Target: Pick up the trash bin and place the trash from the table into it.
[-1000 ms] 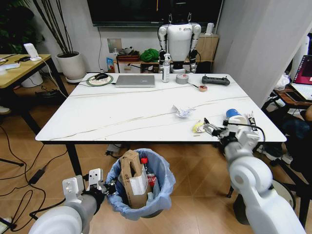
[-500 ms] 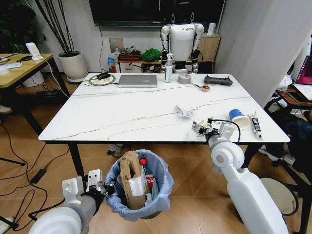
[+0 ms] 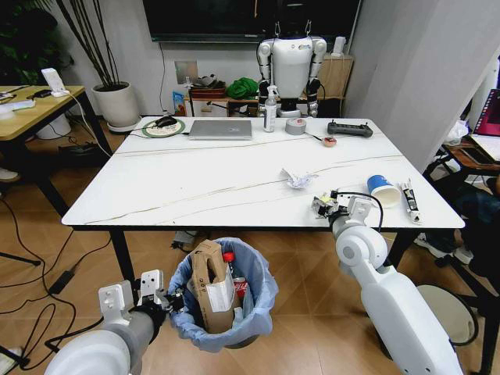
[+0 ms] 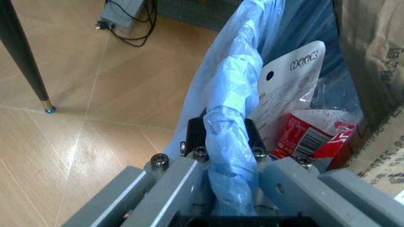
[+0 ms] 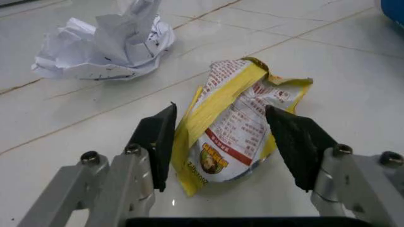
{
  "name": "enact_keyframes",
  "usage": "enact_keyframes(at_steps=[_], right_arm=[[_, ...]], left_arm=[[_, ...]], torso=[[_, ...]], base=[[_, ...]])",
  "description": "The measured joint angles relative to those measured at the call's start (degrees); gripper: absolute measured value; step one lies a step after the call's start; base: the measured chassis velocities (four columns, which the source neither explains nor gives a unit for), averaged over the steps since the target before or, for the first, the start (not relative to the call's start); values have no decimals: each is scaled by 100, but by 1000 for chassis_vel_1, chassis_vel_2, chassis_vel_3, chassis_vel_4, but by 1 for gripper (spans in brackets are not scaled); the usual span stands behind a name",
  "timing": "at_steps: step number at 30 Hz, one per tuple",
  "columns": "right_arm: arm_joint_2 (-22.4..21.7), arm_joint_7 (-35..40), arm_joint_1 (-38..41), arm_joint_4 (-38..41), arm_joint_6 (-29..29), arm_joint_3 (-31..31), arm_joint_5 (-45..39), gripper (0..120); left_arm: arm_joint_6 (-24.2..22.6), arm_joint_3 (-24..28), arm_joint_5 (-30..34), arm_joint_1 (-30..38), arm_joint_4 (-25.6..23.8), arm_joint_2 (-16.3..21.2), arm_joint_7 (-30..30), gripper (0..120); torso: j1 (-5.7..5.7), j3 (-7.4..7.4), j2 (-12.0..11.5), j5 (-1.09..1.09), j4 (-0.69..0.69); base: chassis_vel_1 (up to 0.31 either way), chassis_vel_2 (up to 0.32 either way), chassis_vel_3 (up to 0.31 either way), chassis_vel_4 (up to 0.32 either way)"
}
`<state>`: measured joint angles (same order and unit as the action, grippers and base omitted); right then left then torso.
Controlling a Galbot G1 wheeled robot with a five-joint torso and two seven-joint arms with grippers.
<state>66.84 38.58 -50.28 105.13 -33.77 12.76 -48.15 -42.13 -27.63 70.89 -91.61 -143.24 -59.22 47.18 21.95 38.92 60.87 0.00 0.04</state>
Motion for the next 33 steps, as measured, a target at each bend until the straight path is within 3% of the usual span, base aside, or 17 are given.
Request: enact_keyframes(at_steps=[4,14,20,26,33], right_arm=[[-32,-2,14,-49,-1,-36,63,40],[-234,-89,-13,127,83,-14,132,0],[-663,-583,-272,743,238,92,72,0],[-1306,-2293,-610,1980,1039,-26,-500,0],[-1759,-3626,-661,2649,1377,-414,-885,0]], left_arm=[[0,-6,18,23,0,9,0,0],[0,-41,51,61,0,20,-2,0],[0,-72,67,65,0,37,12,0],[0,-115,161,113,0,51,112,0],[0,-147,259,138,0,41,174,0]], torso=[[0,0,0,0,0],[0,0,0,1,1],[0,0,0,2,-1],[-1,0,0,1,0],[-1,-1,1,1,1]], base=[[0,0,0,0],[0,0,0,0],[0,0,0,0],[0,0,0,0],[0,0,0,0]])
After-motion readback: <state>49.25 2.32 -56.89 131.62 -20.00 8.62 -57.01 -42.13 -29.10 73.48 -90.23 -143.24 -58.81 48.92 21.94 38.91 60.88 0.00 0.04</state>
